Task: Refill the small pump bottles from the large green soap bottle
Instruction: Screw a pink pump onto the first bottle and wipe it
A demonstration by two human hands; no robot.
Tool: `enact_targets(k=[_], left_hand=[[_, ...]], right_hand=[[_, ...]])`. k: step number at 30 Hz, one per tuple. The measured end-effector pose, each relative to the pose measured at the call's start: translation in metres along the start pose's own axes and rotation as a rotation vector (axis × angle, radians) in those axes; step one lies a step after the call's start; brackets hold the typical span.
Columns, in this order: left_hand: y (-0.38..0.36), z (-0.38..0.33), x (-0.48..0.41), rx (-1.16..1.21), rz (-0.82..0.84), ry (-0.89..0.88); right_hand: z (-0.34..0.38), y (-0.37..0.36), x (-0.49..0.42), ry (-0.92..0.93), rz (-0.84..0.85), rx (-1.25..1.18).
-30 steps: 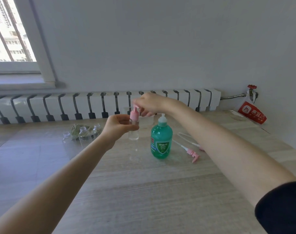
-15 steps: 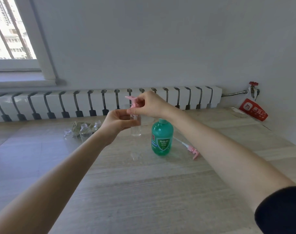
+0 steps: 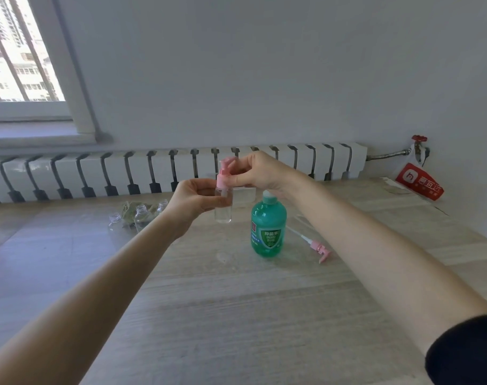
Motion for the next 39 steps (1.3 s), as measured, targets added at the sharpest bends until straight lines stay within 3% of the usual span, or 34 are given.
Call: enact_targets(k=[3,8,12,15,19,21,25,31,36,39], left_hand=[[0.000,-0.004,-0.001,0.027,-0.024,-0.008],[-0.003,-0.008,0.002,0.053,0.020,-0.002],[0.001,-0.011,0.000,0.047,-0.023,-0.033],[0.002,-0.016,0.000,0.009,-0.075,-0.089],[0.001,-0.015,0.002,0.024,-0.025,-0.026],[0.001,-0.014,0.002,0.020,-0.007,-0.012],[0.005,-0.015,0.001,0.003,-0.088,-0.063],[0.007,-0.013,-0.001,-0.007,-0.077,-0.024],[0.013,-0.014,-0.003,-0.073,-0.182,-0.103],[0.017,-0.016,-0.006,-0.102,-0.225,-0.125]], right_hand=[[-0.001,-0.001,0.001,0.030,-0.105,-0.038],[-0.002,-0.012,0.001,-0.047,0.059,-0.152],[0.006,-0.002,0.001,0.088,-0.119,0.036],[0.003,0.003,0.000,0.088,-0.287,0.061],[0.002,-0.013,-0.001,0.045,-0.017,-0.046],[0.007,-0.011,0.001,0.064,0.037,-0.072],[0.013,0.001,-0.004,0.181,-0.245,0.113],[0.007,-0.005,-0.004,0.119,-0.031,0.027],[0.015,-0.005,-0.004,0.237,-0.199,0.227],[0.018,-0.004,-0.005,0.247,-0.231,0.220]])
Point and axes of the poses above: each hand's wrist, its own x-axis away from the middle knuckle, its own y-axis out of the back of the hand, z = x × y, the point moved 10 cm from there along -x, towards the middle knuckle, and after that the axes turned 14 degrees about -z, right-handed, at the moved point
